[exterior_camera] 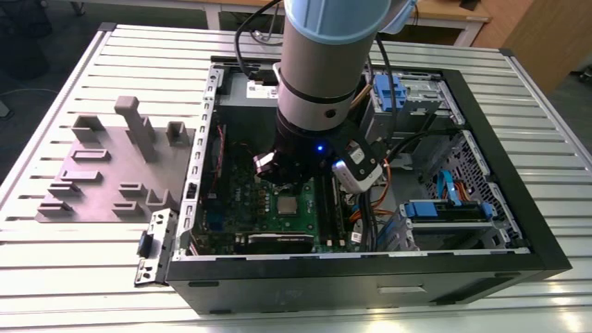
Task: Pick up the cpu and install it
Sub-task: 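Place the cpu into insertion slot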
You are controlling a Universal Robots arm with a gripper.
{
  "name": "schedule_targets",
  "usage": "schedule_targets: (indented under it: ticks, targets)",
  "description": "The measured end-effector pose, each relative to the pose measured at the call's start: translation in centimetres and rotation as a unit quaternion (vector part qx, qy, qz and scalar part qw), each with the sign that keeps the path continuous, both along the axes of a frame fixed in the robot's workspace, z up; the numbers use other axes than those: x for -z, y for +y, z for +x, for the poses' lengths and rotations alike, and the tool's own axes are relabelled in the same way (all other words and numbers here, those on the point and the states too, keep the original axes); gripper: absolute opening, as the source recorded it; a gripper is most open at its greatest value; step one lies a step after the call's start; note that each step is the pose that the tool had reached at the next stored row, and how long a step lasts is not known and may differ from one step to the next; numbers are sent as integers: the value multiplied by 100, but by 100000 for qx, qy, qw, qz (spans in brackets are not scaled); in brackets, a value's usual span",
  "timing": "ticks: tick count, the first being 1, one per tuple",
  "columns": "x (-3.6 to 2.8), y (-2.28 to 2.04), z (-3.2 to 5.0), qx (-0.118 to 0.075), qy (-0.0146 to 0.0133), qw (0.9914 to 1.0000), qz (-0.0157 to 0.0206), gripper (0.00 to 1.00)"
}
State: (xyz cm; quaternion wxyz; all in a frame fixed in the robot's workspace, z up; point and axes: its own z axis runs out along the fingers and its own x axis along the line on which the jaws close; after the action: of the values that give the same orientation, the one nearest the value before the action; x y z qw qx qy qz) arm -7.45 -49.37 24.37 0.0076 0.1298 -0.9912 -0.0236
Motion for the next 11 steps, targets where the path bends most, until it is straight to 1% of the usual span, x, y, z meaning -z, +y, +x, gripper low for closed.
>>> schedule_targets:
  ticks: [1, 3, 6, 8, 11]
  targets:
    - [0, 0, 0, -429, 6, 99999, -4, 11]
    - [0, 0, 0, -2123, 7, 99977, -6, 11]
    - [2, 0, 0, -4867, 3, 99882, -1, 11]
    - [3, 0, 0, -6665, 5, 99778, -3, 11]
    - [6, 0, 0, -9311, 3, 99566, 0, 11]
